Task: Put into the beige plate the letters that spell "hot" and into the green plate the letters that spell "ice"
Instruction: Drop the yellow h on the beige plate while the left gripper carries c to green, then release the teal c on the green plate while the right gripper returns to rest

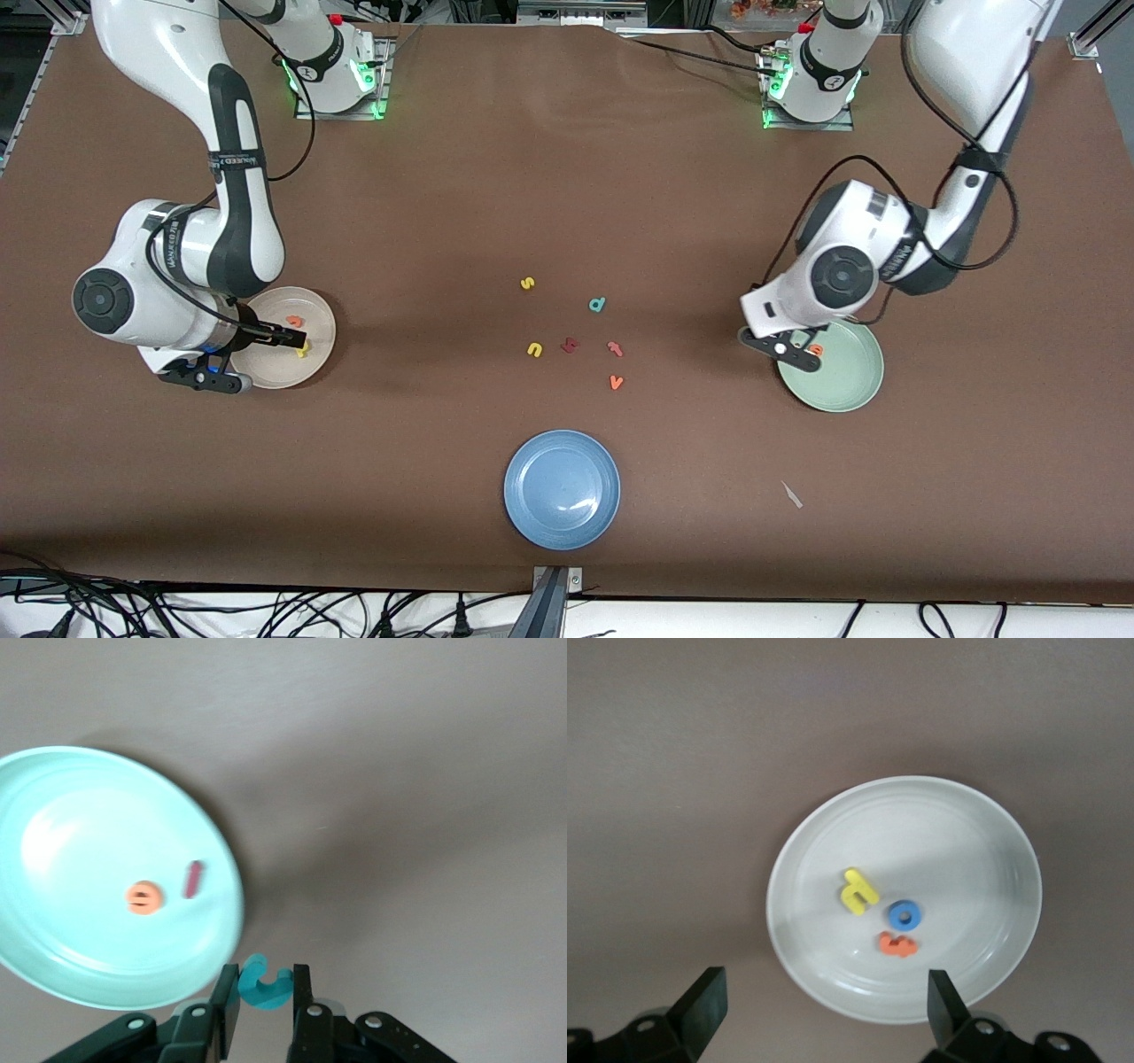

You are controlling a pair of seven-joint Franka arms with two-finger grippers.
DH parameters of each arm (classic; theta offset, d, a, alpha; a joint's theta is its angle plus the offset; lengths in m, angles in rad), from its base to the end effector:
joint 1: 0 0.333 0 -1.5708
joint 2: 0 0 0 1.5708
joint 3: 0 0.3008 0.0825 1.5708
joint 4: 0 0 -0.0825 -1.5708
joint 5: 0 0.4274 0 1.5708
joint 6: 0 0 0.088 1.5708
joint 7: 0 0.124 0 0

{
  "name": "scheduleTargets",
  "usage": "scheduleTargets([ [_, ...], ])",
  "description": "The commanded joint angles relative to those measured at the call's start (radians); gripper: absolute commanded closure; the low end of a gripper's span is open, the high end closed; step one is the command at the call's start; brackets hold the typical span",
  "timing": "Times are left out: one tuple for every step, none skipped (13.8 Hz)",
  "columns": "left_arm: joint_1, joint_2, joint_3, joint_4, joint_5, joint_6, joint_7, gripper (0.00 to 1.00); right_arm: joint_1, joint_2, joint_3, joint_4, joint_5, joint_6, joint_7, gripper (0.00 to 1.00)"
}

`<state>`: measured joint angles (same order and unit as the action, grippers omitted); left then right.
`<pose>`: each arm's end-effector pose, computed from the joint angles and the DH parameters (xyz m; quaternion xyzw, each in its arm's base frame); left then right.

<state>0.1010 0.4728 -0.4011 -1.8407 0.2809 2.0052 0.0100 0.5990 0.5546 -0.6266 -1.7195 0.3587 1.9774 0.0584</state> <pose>0.6121 -0.1636 0.2111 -0.9666 0.2197 0.1240 0.0455 0.6683 0.0327 0.2462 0.9904 -0.1074 -0.0868 0.0038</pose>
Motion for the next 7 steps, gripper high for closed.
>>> scheduleTargets([
  [0.048,0.059,-0.002,0.052,0.079,0.0,0.069,0.97,-0.001,0.005,0.002,0.089,0.017,-0.084,0.089,0.0],
  [0.058,0.073,0.001,0.064,0.081,0.004,0.091,0.97,0.001,0.005,0.004,0.109,0.016,-0.109,0.109,0.0],
  [0.062,0.088,0.004,0.07,0.095,0.007,0.1,0.97,0.001,0.004,0.002,0.129,0.017,-0.15,0.115,0.0],
  [0.069,0.102,0.004,0.083,0.151,0.02,0.102,0.97,-0.002,0.002,-0.004,0.156,0.016,-0.204,0.115,0.0],
  [0.097,0.121,0.004,0.089,0.2,0.036,0.116,0.97,-0.004,0.005,-0.013,0.194,0.014,-0.272,0.118,0.0],
  [0.126,0.136,0.002,0.09,0.211,0.046,0.137,0.97,0.007,0.007,-0.019,0.198,0.011,-0.285,0.121,0.0],
  [0.144,0.144,0.002,0.09,0.213,0.065,0.175,0.97,0.008,0.002,-0.021,0.207,0.003,-0.314,0.156,0.0],
])
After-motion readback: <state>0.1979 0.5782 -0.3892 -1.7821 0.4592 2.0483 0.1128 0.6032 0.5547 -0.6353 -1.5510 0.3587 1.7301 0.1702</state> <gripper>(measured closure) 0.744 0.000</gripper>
